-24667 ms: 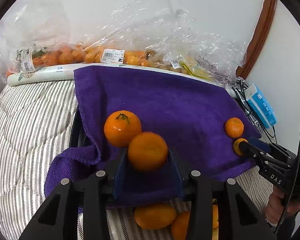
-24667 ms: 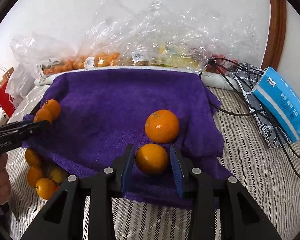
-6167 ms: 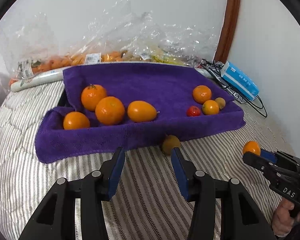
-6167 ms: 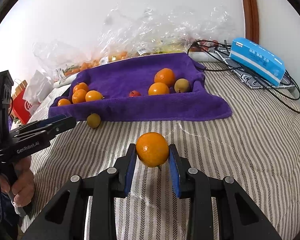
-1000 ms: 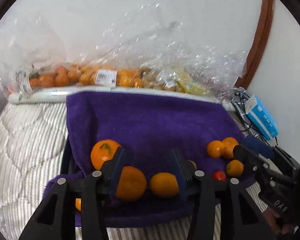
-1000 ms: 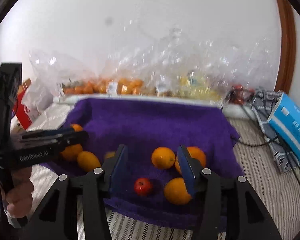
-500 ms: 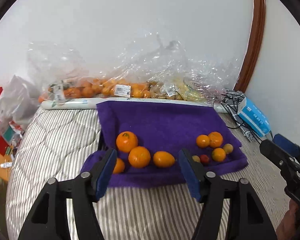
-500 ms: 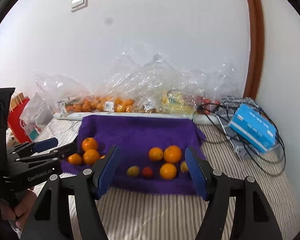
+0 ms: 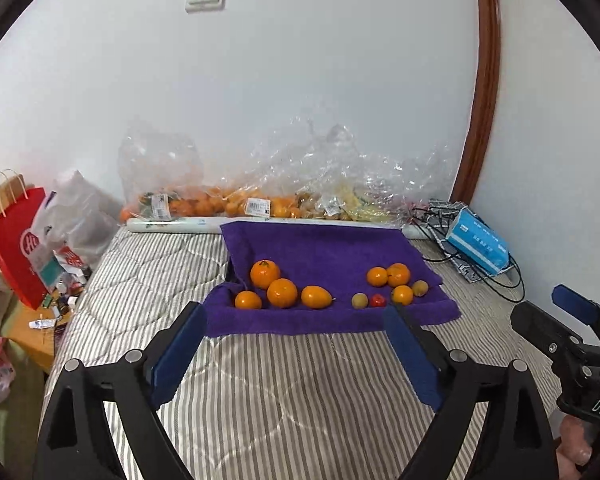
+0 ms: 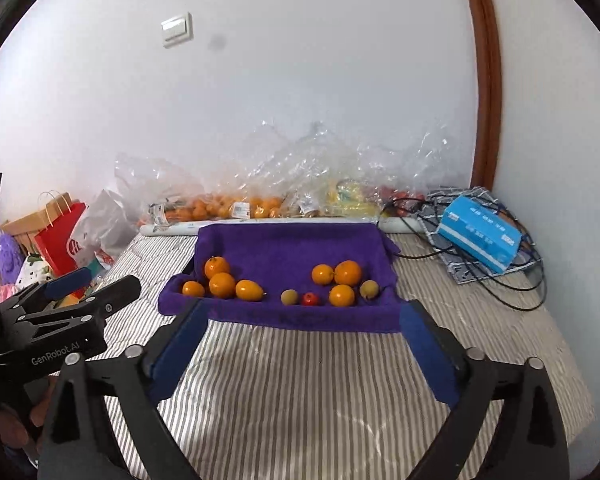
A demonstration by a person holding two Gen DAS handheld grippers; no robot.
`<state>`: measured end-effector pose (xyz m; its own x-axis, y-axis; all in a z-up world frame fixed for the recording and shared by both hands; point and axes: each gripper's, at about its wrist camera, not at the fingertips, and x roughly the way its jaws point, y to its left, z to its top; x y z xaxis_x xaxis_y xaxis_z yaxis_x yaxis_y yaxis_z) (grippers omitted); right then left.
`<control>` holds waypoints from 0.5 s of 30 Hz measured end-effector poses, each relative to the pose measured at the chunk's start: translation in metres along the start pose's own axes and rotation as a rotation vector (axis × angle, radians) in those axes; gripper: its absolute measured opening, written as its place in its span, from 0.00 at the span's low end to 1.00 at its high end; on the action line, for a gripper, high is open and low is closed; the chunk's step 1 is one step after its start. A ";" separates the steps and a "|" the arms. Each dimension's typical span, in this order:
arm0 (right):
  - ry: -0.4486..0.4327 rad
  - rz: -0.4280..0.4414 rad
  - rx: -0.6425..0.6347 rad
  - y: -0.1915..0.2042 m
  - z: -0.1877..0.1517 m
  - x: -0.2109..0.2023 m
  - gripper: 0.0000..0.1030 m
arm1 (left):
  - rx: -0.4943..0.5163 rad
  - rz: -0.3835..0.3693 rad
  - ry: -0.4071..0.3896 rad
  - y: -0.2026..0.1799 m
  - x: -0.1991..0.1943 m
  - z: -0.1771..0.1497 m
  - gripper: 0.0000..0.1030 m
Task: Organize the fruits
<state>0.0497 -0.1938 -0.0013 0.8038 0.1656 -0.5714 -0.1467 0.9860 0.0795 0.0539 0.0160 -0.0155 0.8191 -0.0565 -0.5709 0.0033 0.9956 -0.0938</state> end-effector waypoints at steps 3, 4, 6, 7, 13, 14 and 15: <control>-0.022 -0.026 -0.006 0.001 -0.004 -0.018 1.00 | 0.007 0.002 -0.021 -0.005 -0.019 -0.006 0.90; -0.024 -0.028 -0.006 0.001 -0.006 -0.023 1.00 | 0.008 0.004 -0.029 -0.006 -0.025 -0.007 0.91; -0.027 -0.017 -0.003 0.001 -0.010 -0.033 1.00 | 0.008 0.004 -0.039 -0.009 -0.035 -0.010 0.91; -0.029 -0.014 -0.002 0.001 -0.011 -0.037 1.00 | 0.009 0.003 -0.043 -0.011 -0.039 -0.011 0.91; -0.058 -0.024 -0.001 0.000 -0.016 -0.059 1.00 | 0.018 0.005 -0.059 -0.018 -0.057 -0.014 0.92; -0.061 -0.028 0.000 0.000 -0.016 -0.061 1.00 | 0.017 0.004 -0.060 -0.019 -0.059 -0.014 0.92; -0.065 -0.032 0.002 -0.001 -0.017 -0.064 1.00 | 0.017 0.004 -0.061 -0.020 -0.060 -0.014 0.92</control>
<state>-0.0108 -0.2057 0.0214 0.8436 0.1350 -0.5197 -0.1194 0.9908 0.0634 -0.0029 -0.0018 0.0091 0.8523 -0.0482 -0.5208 0.0091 0.9970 -0.0774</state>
